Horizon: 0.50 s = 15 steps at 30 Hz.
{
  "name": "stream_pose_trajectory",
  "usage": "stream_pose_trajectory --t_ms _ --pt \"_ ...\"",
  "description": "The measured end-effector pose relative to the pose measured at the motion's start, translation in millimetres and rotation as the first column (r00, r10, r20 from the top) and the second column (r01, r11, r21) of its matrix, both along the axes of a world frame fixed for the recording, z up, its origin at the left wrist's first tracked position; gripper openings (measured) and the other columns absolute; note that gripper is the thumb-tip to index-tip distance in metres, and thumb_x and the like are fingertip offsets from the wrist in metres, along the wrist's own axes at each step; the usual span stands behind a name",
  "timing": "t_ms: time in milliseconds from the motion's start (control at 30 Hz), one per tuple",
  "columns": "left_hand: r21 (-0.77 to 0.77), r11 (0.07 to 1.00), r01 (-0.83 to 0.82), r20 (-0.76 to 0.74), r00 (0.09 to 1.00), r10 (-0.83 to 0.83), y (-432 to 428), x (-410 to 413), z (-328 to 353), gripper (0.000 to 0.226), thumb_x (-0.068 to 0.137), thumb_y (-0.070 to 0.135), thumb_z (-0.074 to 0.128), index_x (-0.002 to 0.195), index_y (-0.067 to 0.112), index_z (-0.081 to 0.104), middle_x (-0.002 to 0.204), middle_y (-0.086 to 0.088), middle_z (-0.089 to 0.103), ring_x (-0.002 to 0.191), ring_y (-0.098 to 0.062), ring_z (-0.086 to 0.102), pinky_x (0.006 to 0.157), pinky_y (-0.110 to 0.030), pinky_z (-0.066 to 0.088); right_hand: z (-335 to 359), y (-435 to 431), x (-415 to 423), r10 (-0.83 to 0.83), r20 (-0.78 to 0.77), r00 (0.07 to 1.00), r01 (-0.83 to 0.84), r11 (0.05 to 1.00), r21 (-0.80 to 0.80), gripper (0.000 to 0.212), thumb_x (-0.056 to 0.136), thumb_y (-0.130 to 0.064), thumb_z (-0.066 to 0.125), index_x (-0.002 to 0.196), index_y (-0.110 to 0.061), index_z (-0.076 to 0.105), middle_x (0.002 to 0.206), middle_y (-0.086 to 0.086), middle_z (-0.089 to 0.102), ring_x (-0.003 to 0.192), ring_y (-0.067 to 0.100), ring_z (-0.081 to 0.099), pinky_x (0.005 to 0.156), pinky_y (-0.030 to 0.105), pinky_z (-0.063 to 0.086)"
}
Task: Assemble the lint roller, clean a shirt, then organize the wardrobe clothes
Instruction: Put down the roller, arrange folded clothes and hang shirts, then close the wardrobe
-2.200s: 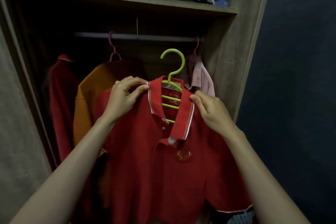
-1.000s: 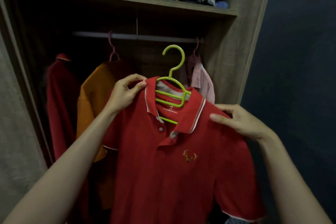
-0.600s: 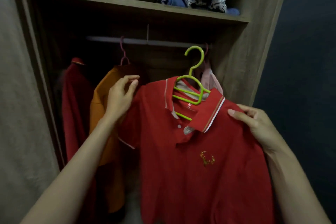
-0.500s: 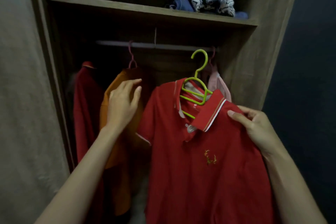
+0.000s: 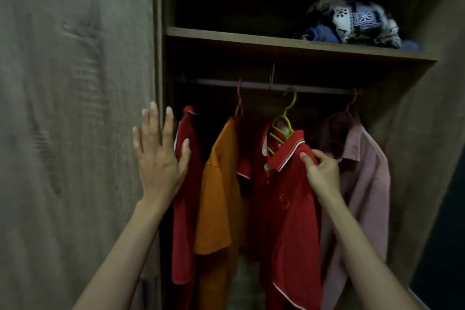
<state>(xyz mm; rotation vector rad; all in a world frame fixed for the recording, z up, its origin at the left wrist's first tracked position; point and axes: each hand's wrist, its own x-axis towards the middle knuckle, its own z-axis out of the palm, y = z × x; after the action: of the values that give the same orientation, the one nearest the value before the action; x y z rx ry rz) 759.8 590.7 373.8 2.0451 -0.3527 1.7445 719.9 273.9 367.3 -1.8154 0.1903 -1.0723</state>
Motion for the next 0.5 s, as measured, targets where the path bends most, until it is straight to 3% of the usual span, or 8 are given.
stream_pose_trajectory --t_ms 200,500 --pt "0.042 0.993 -0.111 0.106 0.989 0.106 21 18 -8 0.067 0.098 0.031 0.049 0.153 0.005 0.019 0.158 -0.016 0.024 0.150 -0.022 0.009 0.121 -0.047 0.010 24 5 61 -0.093 0.044 0.995 0.090 0.994 0.069 0.016 0.085 -0.022 0.062 0.071 -0.014 0.065 0.057 -0.005 0.051 0.059 0.013 0.047 0.062 0.034 0.037" --pt "0.045 0.988 -0.148 0.149 0.979 0.140 22 21 -11 0.067 0.096 0.029 0.055 0.151 0.003 0.027 0.157 -0.015 0.027 0.149 -0.025 0.016 0.122 -0.045 0.011 51 9 100 -0.185 -0.023 0.983 0.185 0.982 0.025 0.021 0.088 -0.022 0.060 0.090 -0.005 0.072 0.081 0.014 0.069 0.086 0.033 0.065 0.072 0.033 0.043"
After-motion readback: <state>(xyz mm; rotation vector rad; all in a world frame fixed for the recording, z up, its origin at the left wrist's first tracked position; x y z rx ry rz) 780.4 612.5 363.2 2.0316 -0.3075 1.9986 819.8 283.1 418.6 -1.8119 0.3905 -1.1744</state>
